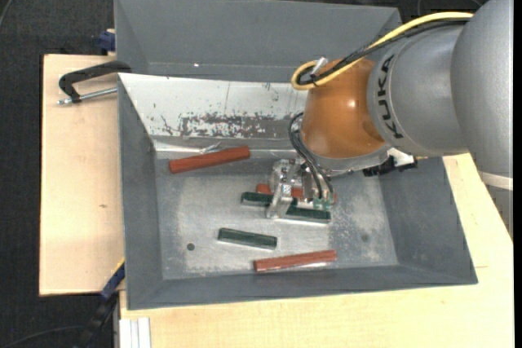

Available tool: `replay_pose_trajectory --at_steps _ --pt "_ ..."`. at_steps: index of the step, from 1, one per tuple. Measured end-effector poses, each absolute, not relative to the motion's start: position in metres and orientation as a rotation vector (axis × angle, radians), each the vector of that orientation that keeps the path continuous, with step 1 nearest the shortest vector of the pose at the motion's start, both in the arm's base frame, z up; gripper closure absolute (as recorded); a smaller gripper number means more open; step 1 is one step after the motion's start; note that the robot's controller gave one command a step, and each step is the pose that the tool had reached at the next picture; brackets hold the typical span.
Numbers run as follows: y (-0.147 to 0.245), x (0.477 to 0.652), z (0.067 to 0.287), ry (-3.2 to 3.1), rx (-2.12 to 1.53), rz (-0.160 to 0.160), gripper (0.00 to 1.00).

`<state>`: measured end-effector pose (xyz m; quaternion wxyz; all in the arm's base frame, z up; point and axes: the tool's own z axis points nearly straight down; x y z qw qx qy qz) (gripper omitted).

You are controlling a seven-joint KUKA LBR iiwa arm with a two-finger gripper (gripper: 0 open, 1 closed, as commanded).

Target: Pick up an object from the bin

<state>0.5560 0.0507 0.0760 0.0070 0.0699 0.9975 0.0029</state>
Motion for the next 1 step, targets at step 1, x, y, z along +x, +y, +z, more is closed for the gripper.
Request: replay_pose_trajectory --at_steps 1 --pt "0.0241 0.5006 0.0751 3.111 0.297 0.008 1.0"
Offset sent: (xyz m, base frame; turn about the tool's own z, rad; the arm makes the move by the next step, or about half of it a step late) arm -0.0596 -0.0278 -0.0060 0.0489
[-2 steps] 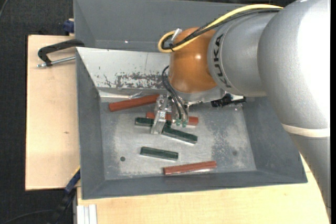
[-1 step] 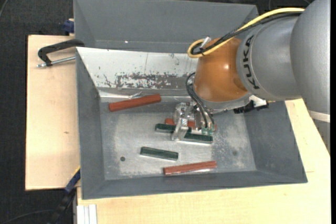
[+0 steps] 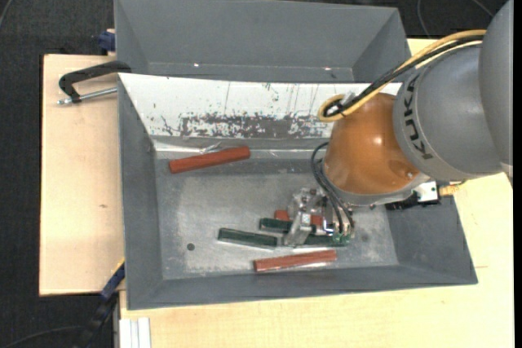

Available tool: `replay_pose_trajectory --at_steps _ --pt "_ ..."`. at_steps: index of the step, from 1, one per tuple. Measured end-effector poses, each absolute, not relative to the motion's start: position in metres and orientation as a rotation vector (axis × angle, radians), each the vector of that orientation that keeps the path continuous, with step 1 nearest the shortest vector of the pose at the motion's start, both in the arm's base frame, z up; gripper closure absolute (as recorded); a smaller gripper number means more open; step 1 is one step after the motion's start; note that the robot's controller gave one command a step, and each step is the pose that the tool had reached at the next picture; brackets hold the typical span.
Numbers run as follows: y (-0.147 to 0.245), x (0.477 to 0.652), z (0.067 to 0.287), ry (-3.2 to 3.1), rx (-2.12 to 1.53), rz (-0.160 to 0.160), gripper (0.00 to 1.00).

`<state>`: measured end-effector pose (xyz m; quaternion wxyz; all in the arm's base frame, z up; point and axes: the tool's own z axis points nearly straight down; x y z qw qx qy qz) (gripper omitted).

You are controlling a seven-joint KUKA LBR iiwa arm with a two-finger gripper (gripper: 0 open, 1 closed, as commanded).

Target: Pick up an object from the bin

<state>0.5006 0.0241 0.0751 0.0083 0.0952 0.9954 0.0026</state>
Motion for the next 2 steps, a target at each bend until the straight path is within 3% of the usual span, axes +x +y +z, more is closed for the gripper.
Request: replay_pose_trajectory --at_steps 1,2 --pt "0.0163 0.5116 0.1421 3.112 0.334 0.003 1.0" --pt "0.0165 0.5095 0.1382 3.12 0.334 0.003 0.0"
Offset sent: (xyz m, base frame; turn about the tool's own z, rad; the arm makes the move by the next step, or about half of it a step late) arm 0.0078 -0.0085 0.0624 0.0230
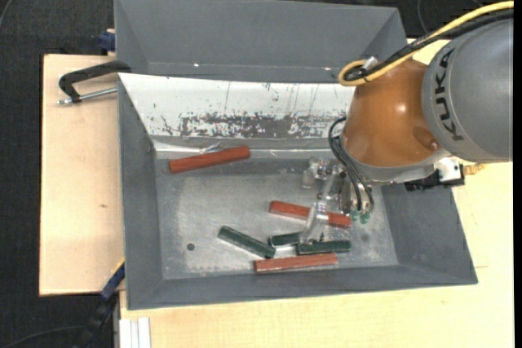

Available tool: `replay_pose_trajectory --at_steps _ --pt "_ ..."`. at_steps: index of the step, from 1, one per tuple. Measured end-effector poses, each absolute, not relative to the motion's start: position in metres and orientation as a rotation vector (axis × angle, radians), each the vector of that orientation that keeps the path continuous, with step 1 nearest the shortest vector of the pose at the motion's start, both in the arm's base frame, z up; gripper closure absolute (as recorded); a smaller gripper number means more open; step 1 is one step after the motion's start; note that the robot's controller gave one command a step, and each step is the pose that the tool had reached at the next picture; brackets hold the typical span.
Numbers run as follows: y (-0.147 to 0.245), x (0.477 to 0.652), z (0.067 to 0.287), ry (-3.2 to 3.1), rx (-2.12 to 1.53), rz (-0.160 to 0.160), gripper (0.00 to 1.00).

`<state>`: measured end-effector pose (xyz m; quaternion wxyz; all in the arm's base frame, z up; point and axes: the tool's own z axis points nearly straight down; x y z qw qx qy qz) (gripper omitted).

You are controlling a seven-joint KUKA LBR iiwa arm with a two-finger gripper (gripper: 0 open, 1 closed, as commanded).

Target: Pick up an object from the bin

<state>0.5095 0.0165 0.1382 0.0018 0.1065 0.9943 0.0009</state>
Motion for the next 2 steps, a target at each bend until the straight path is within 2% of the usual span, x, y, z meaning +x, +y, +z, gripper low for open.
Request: replay_pose_trajectory --at_steps 1,2 --pt "0.0088 0.4915 0.0701 3.136 -0.186 0.003 0.0" --pt "0.0086 0.4974 0.0754 3.116 -0.181 0.002 1.0"
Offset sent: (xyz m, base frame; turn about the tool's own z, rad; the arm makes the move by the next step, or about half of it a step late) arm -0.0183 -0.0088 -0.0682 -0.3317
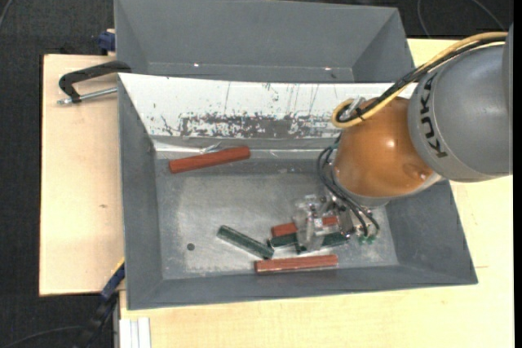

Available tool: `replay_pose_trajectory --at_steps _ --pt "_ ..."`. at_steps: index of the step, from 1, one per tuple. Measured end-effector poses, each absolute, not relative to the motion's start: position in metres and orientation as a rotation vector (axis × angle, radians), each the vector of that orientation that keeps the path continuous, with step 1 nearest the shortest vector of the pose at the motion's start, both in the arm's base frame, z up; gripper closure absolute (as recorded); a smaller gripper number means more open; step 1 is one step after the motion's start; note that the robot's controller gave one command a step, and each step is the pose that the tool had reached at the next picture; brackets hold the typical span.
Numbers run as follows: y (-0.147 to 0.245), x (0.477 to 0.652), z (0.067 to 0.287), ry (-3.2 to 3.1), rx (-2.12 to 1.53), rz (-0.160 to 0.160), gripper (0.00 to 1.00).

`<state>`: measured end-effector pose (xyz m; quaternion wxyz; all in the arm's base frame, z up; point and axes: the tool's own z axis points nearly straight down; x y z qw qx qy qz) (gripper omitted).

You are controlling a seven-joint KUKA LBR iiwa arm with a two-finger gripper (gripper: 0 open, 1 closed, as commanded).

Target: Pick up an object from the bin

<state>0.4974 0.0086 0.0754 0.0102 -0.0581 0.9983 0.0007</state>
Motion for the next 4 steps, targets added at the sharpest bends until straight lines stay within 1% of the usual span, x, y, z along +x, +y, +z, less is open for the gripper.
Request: replay_pose_trajectory --at_steps 1,2,3,4 --pt "0.062 0.548 0.08 3.127 0.217 0.006 1.0" --pt "0.023 0.513 0.093 3.134 0.241 -0.002 1.0" --pt "0.011 0.499 0.103 3.128 0.296 0.001 1.0" --pt "0.025 0.492 0.103 3.119 0.379 0.002 1.0"
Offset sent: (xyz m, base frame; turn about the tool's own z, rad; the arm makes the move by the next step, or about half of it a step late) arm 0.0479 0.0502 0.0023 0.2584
